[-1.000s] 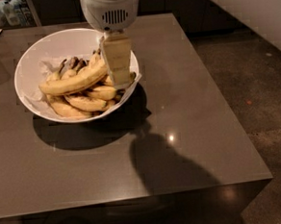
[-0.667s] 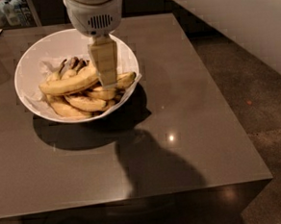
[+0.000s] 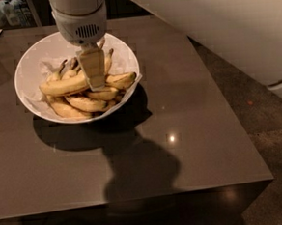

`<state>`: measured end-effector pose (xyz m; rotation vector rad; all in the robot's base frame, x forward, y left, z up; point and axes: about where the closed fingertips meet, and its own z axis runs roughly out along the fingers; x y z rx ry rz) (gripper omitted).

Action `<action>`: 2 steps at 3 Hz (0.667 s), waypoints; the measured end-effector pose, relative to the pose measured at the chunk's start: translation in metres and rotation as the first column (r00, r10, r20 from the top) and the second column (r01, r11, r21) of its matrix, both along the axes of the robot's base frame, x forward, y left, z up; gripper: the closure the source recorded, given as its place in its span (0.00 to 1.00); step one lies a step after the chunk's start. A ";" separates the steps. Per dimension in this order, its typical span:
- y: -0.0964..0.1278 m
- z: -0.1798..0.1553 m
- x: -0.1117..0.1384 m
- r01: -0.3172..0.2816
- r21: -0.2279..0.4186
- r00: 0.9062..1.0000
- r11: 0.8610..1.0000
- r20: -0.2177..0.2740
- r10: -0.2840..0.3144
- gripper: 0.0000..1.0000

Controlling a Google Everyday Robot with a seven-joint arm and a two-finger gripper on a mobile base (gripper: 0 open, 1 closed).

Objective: Pick banana from white bowl

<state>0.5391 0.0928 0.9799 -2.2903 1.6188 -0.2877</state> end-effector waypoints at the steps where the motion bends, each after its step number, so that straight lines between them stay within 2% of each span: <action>1: 0.008 -0.019 0.005 -0.022 -0.023 0.999 0.999 -0.028 0.021 0.33; 2: 0.011 -0.034 0.008 -0.027 -0.038 0.998 0.999 -0.057 0.025 0.39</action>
Offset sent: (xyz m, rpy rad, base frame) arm 0.0083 0.0091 -0.0534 -0.0769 0.1105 0.0266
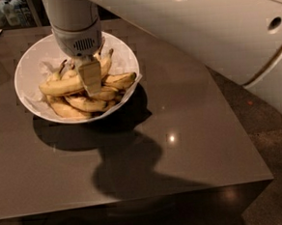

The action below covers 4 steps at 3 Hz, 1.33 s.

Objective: Pick banana from white bowl

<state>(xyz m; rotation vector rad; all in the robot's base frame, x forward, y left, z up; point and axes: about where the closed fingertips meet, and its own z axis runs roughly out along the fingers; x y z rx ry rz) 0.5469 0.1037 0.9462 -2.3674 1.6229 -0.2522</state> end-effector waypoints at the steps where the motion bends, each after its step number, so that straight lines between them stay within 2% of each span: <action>1: -0.003 -0.011 0.006 0.012 -0.012 1.000 1.000 -0.022 -0.012 0.38; 2: -0.008 -0.020 0.013 0.032 -0.016 0.999 0.999 -0.042 -0.033 0.34; 3: -0.012 -0.024 0.017 0.057 -0.021 0.997 0.998 -0.047 -0.058 0.54; 4: -0.012 -0.024 0.017 0.057 -0.021 0.997 0.998 -0.047 -0.058 0.76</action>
Offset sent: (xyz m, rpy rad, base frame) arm 0.0167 -0.0197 -0.0311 -0.0415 0.0886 -0.0627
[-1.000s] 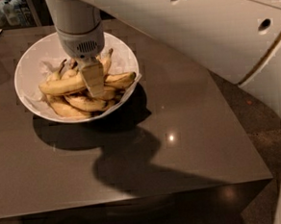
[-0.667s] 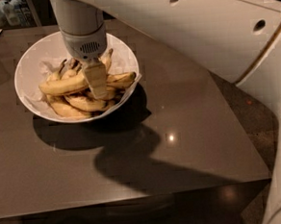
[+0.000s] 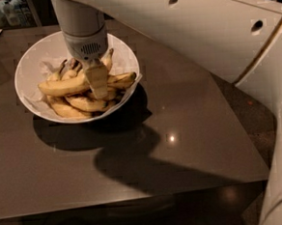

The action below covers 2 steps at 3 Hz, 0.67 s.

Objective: Pick banana from white bowl

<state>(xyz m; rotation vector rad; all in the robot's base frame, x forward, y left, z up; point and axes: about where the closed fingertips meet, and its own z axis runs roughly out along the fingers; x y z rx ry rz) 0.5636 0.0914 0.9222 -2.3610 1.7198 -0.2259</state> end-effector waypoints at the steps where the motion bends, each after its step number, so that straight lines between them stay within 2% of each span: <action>1: 0.000 0.000 0.000 0.000 0.000 1.000 1.000 0.000 0.000 0.99; 2: 0.000 0.003 0.000 0.000 0.000 1.000 1.000 0.000 0.000 1.00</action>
Offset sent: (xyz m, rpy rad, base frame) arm -0.0103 -0.0104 0.0270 0.0805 -0.0416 0.0287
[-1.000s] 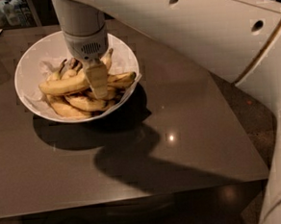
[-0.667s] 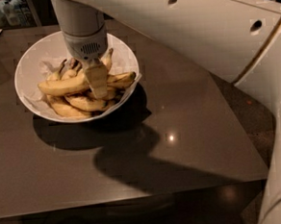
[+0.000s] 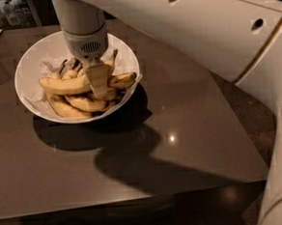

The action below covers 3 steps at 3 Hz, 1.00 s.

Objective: Pick banana from white bowl

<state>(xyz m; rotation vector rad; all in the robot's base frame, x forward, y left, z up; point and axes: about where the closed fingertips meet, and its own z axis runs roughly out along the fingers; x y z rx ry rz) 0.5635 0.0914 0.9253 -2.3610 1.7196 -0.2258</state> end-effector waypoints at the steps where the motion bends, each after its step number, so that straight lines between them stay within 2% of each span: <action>1: -0.005 0.015 -0.005 -0.006 0.052 0.999 0.999 0.032 0.004 1.00; 2: -0.017 0.033 -0.011 -0.006 0.133 0.998 0.991 0.066 -0.003 1.00; 3: -0.029 0.051 -0.018 -0.014 0.217 0.996 0.976 0.091 -0.006 1.00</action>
Offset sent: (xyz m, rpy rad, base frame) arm -0.0191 -0.0376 0.0577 0.2383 -0.1005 -0.0129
